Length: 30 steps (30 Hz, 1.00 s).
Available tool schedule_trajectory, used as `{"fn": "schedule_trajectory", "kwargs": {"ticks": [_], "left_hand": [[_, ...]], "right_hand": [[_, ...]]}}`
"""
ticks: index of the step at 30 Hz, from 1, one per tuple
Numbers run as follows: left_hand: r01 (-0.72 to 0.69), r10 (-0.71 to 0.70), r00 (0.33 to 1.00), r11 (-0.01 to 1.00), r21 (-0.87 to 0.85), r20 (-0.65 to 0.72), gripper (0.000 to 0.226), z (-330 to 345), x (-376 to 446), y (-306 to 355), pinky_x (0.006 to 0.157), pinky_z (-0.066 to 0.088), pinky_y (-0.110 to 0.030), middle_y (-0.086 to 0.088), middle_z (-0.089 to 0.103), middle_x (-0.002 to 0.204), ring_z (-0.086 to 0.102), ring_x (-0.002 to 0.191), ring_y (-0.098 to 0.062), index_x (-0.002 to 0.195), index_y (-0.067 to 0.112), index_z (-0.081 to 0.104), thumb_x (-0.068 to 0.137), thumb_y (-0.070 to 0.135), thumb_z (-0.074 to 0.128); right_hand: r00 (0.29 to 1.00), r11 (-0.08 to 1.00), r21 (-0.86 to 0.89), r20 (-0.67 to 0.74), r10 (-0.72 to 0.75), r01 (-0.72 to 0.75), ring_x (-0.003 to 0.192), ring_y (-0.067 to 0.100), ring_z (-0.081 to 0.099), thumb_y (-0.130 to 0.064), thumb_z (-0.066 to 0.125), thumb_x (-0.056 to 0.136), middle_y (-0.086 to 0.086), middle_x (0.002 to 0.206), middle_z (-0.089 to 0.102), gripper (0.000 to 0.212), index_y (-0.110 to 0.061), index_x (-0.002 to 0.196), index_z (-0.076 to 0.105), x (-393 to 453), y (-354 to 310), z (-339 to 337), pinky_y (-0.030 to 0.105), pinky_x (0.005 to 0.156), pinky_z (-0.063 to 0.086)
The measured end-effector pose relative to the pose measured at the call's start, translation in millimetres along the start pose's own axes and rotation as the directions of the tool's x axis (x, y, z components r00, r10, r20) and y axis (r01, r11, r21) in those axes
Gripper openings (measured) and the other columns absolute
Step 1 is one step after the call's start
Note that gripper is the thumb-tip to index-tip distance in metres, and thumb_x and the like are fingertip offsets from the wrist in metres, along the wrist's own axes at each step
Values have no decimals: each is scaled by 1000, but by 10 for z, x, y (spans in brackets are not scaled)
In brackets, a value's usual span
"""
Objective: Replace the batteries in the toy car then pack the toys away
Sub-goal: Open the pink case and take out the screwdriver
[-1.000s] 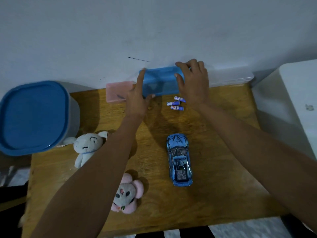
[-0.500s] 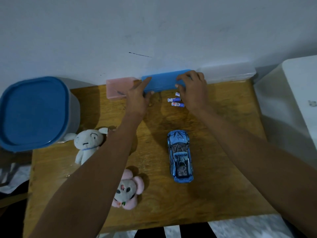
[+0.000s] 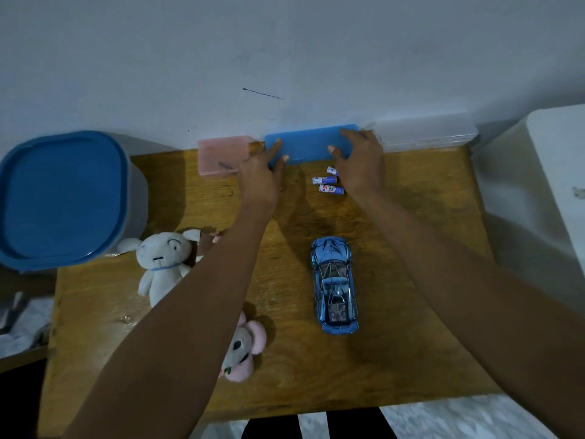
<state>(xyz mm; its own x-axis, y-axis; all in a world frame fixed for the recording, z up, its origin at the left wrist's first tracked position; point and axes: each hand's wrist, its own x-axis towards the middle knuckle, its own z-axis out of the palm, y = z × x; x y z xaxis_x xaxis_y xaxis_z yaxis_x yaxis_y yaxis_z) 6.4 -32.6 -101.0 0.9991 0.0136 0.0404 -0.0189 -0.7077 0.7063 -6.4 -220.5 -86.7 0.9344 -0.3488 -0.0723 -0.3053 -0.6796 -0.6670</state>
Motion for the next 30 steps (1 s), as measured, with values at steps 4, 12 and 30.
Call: {"fn": "schedule_trajectory", "kwargs": {"ticks": [4, 12, 30], "left_hand": [[34, -37, 995, 999, 34, 90, 44, -88, 16, 107, 105, 45, -30, -16, 65, 133, 63, 115, -28, 143, 13, 56, 100, 23, 62], [-298, 308, 951, 935, 191, -23, 17, -903, 31, -84, 87, 52, -34, -7, 77, 103, 69, 96, -25, 102, 8, 77, 88, 14, 69], [-54, 55, 998, 998, -21, 43, 55, -1035, 140, -932, 92, 53, -28, -14, 70, 125, 67, 106, -25, 135, 7, 63, 82, 6, 78]], "right_hand": [[998, 967, -256, 56, 20, -5, 127, 30, 47, -40, 58, 99, 12, 138, 52, 46, -21, 141, 53, 28, -152, -92, 42, 96, 49], [972, 972, -64, 78, -221, 226, 101, 24, 64, -26, 64, 93, 6, 108, 67, 18, -21, 110, 68, -30, -855, 41, 40, 87, 54], [902, 903, -145, 225, -367, 404, 97, 33, 64, -2, 63, 89, 15, 109, 68, 22, -6, 109, 71, -415, -1124, 1018, 41, 82, 54]]}}
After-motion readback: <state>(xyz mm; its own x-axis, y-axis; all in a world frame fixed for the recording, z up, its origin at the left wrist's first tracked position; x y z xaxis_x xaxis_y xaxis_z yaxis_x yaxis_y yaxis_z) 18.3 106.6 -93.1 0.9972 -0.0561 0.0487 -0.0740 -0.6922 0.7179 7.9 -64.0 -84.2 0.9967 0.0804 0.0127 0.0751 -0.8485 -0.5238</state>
